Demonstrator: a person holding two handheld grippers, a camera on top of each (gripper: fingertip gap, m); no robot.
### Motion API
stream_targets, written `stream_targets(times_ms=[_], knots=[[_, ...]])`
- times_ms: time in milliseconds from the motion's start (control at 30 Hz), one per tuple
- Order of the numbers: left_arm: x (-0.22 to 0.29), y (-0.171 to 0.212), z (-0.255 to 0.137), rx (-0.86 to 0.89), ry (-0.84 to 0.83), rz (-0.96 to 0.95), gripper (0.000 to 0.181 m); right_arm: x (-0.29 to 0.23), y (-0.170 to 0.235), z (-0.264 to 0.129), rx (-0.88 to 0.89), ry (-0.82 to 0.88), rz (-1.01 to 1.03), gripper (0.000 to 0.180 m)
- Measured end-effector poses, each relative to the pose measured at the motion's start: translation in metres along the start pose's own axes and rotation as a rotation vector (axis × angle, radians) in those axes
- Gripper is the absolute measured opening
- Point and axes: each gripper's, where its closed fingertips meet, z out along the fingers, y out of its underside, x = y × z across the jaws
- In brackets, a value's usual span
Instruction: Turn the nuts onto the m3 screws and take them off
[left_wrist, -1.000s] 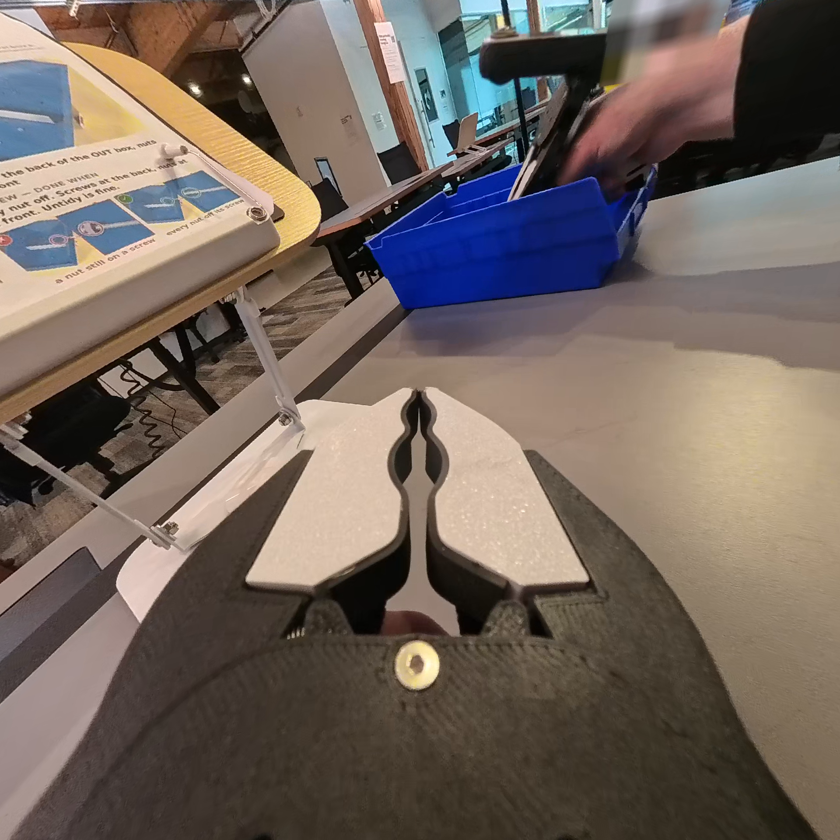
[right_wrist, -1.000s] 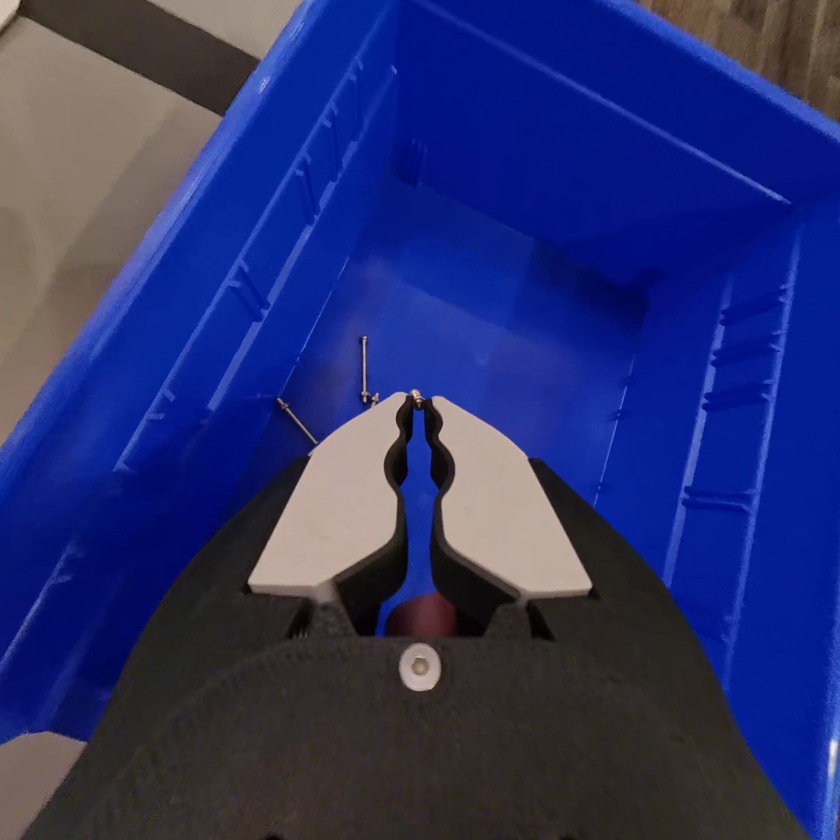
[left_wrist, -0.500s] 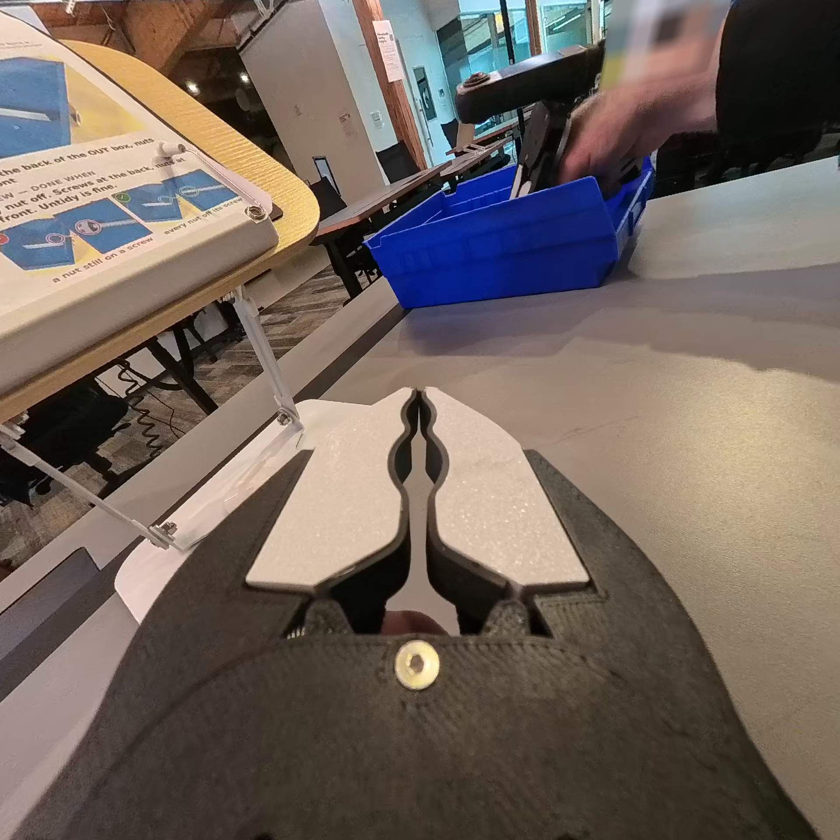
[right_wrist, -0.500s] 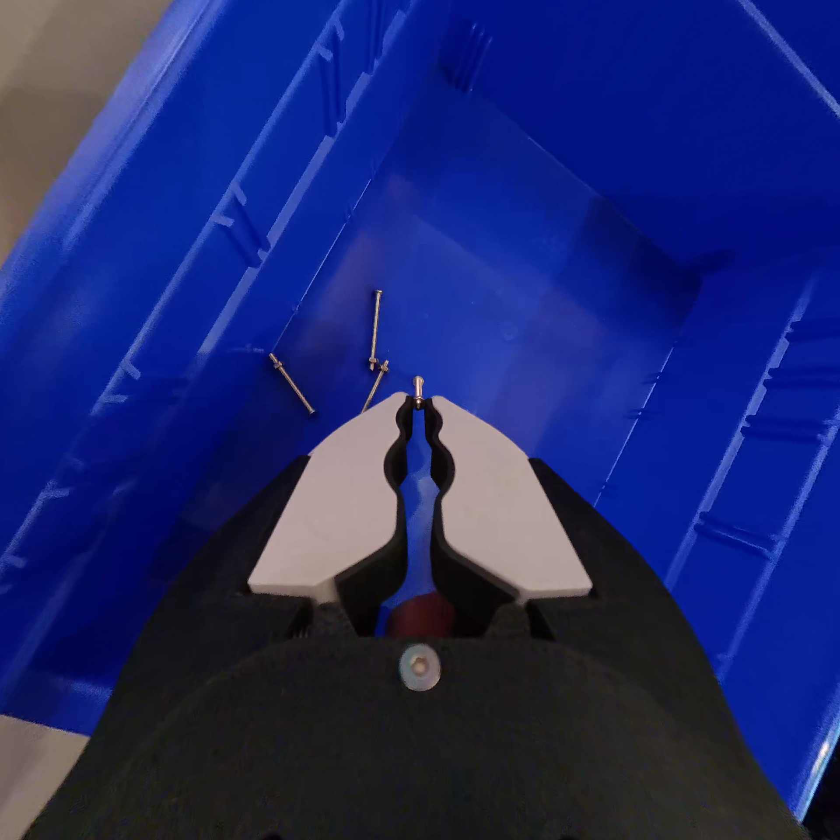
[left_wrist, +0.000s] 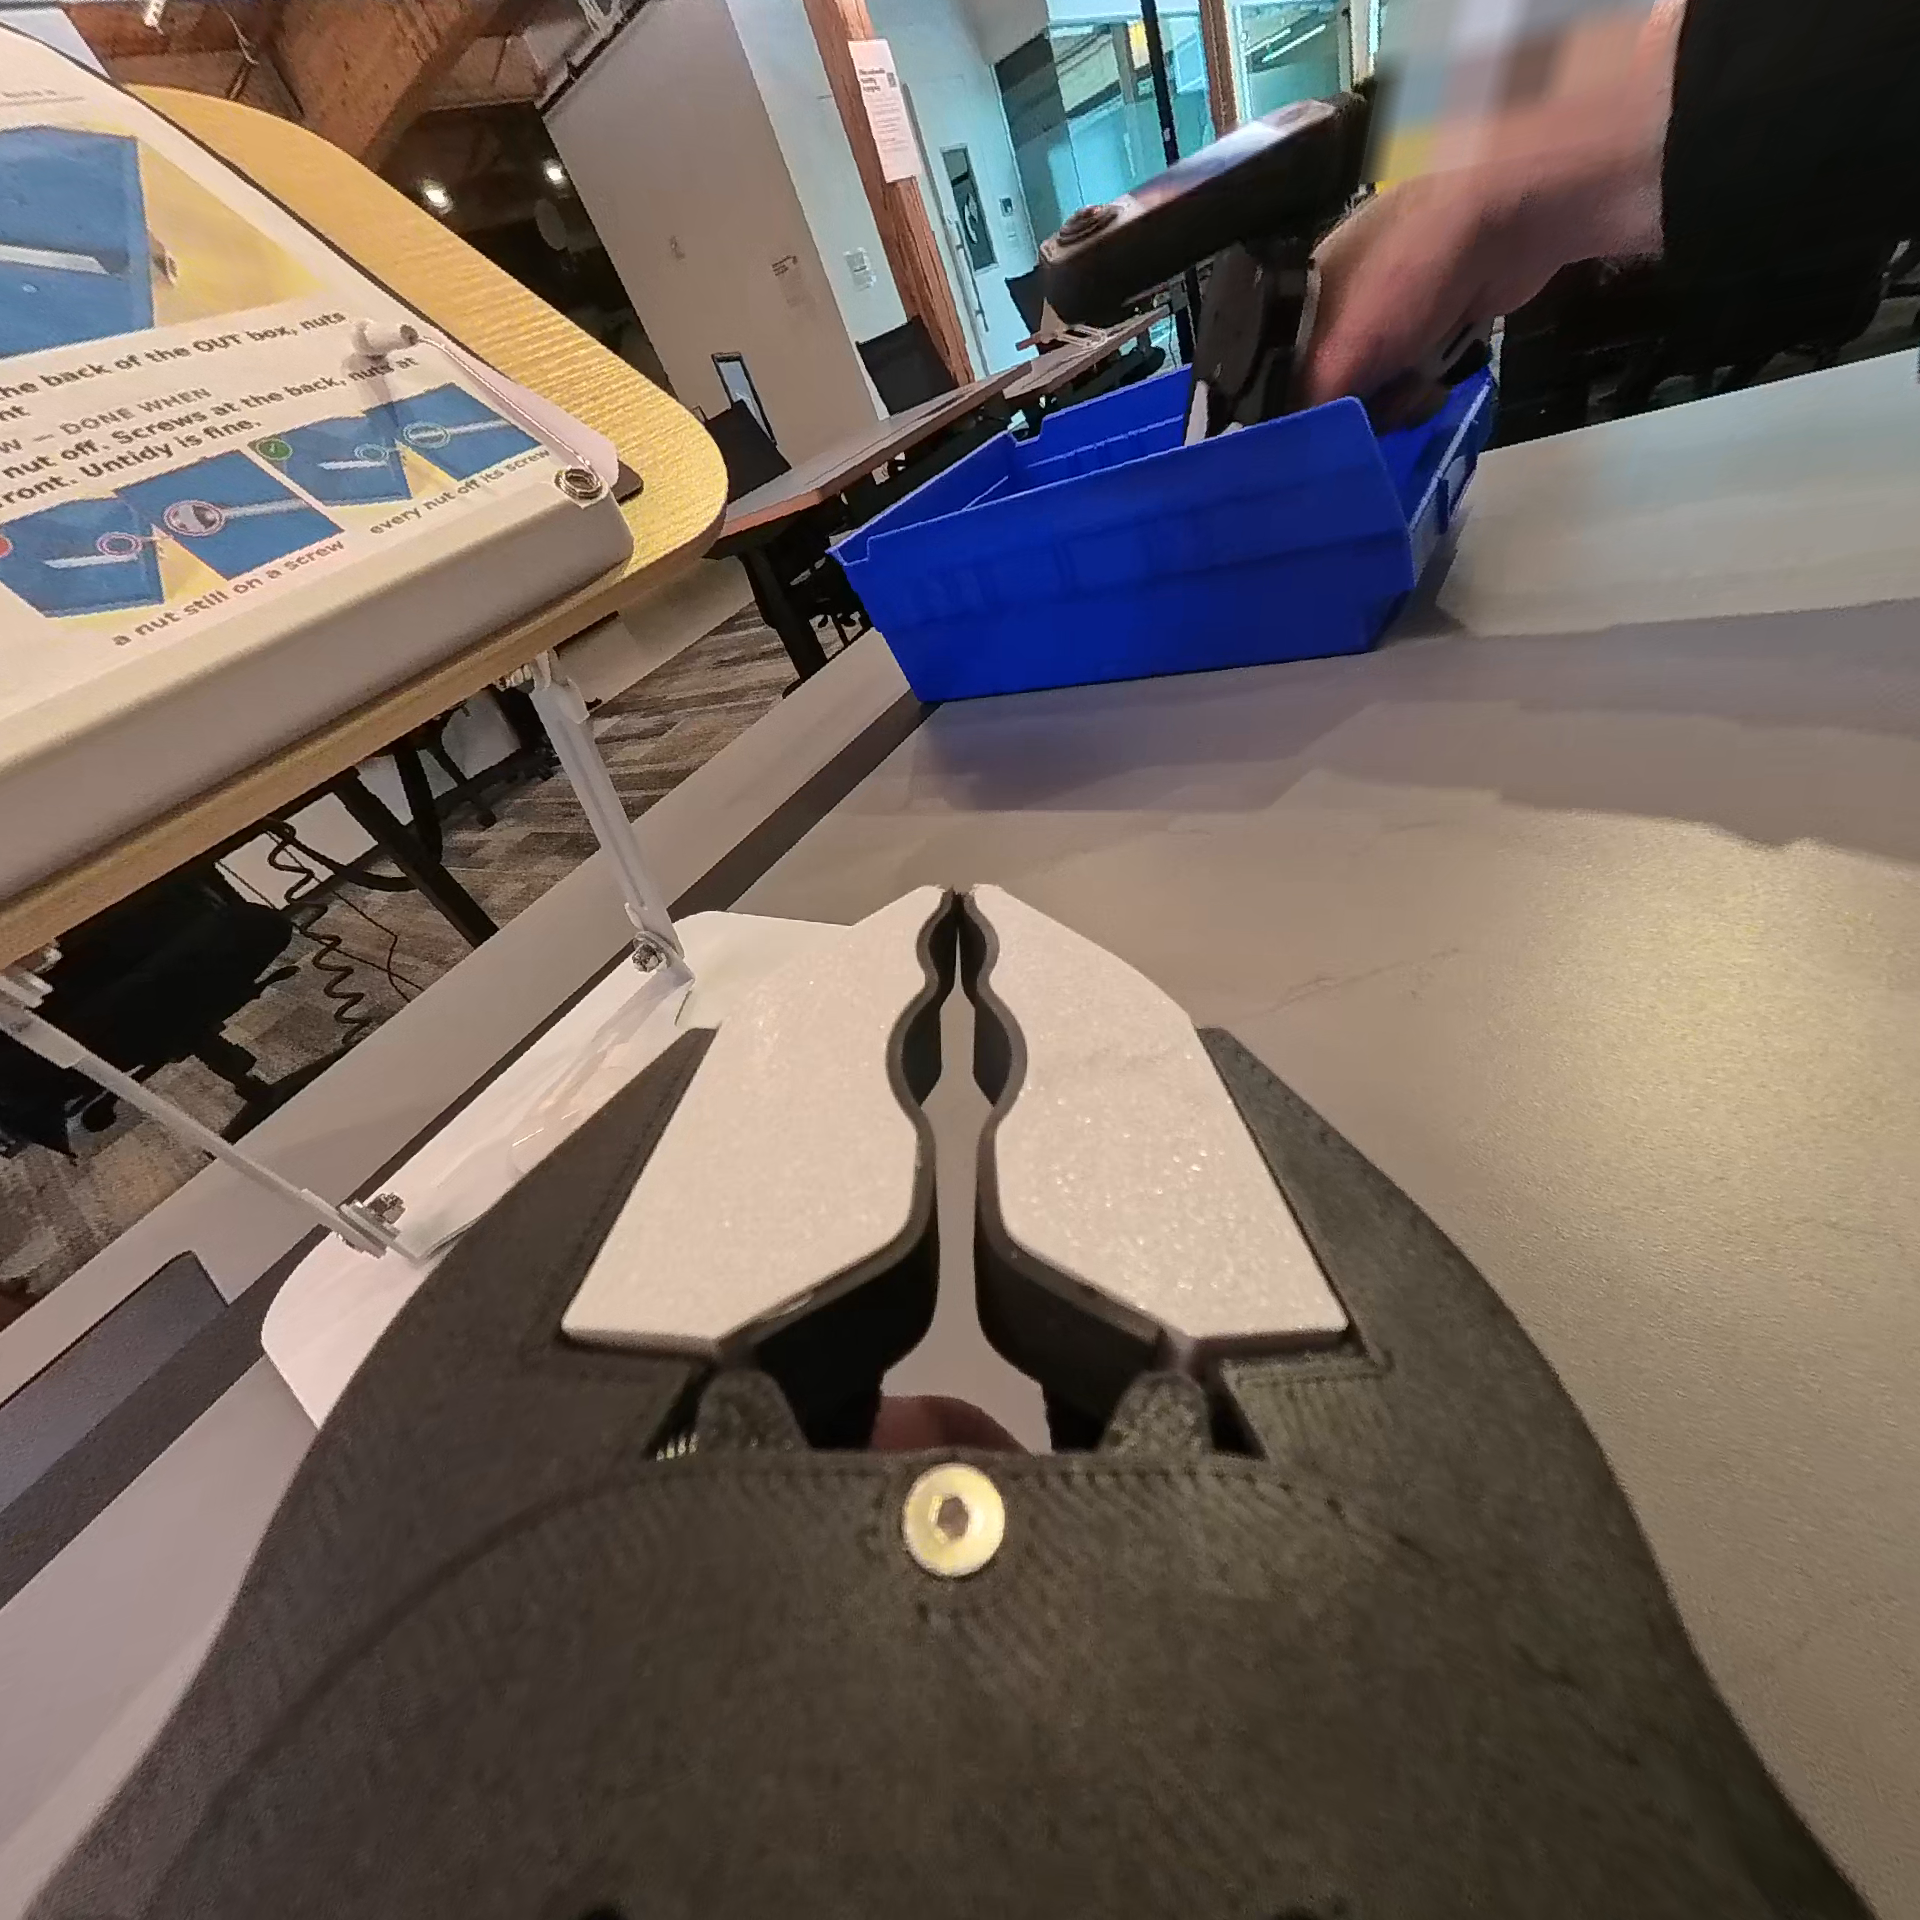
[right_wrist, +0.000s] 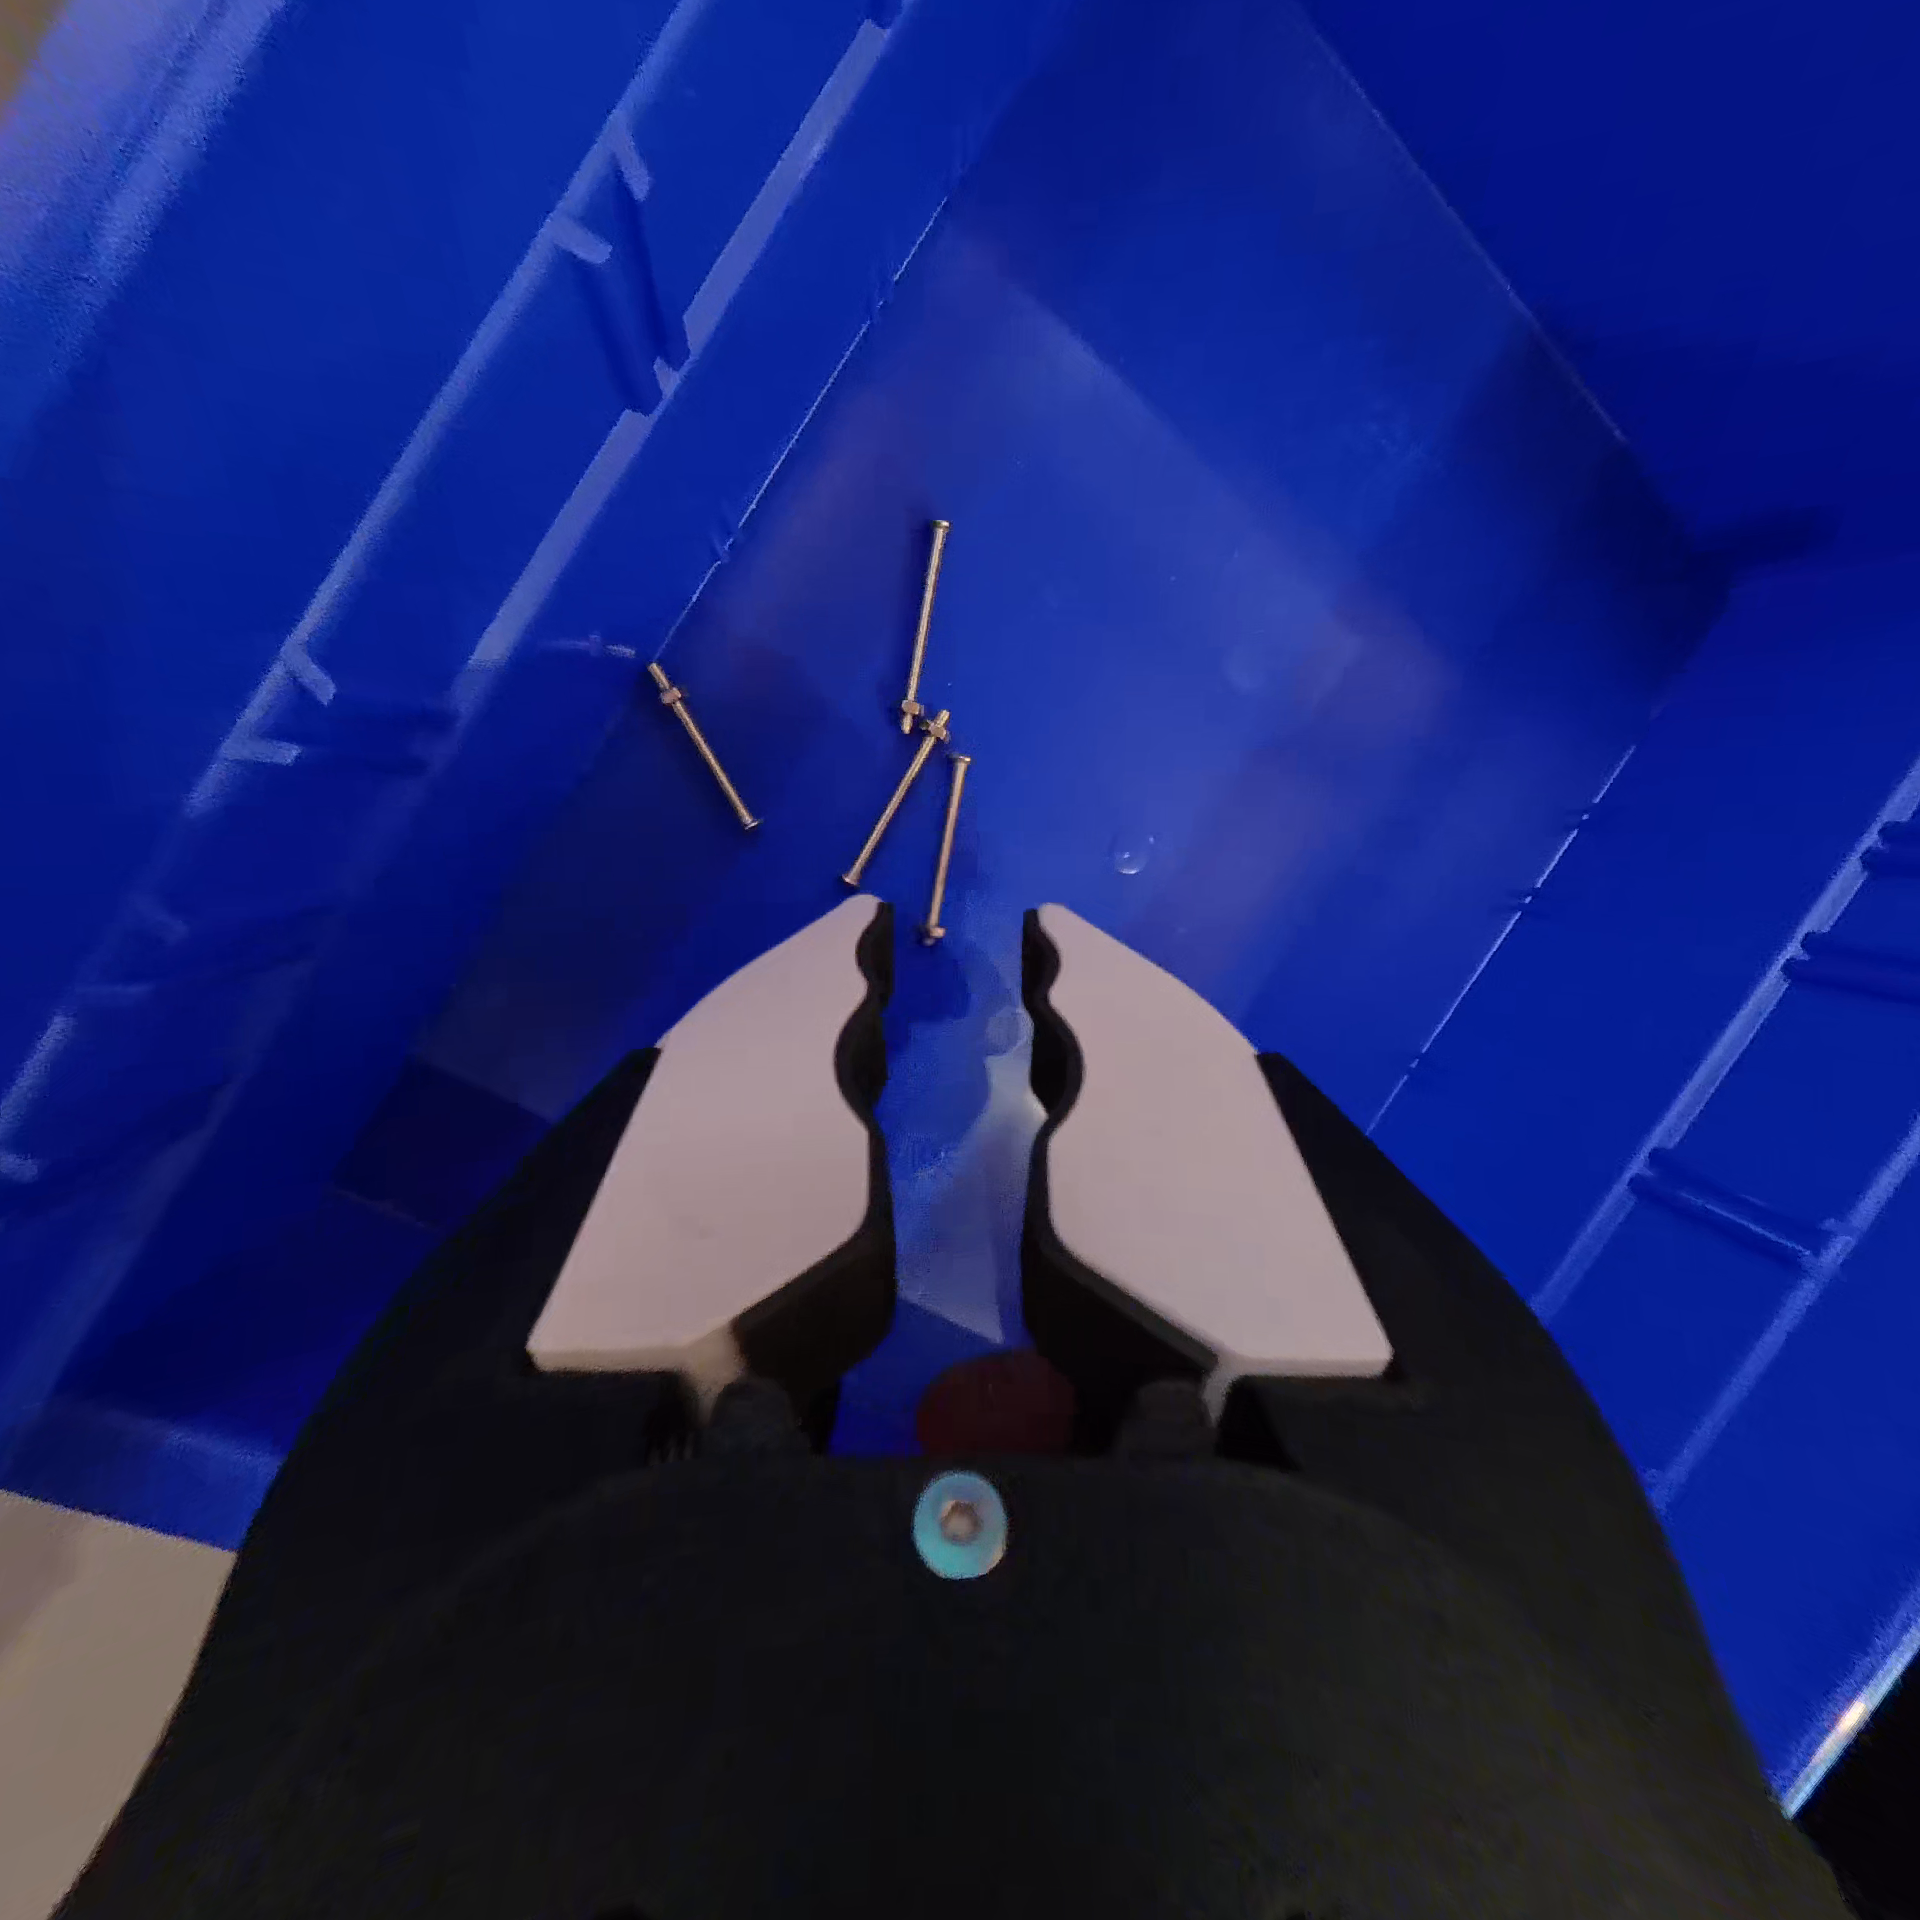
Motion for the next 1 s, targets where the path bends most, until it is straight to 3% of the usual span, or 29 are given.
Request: stream_targets(times_ms=[167,400,533,800,1000], knots=[[0.000,0.000,0.000,0.000,0.000,0.001,0.000,0.005,-0.007,-0.023,0.082,0.008,0.031,0.030],[-0.001,0.000,0.001,-0.001,-0.001,0.003,0.000,0.010,-0.008,-0.107,0.344,0.091,0.108,0.026],[-0.001,-0.002,0.001,0.012,-0.001,-0.007,0.005,0.002,0.013,-0.147,0.471,0.167,0.164,0.024],[0.003,-0.004,0.004,0.007,0.000,-0.016,0.027,-0.051,0.057,-0.176,0.659,0.262,0.266,0.020],[0.012,-0.006,0.010,0.000,0.000,0.026,0.012,-0.084,0.074,-0.165,0.763,0.334,0.317,0.013]])
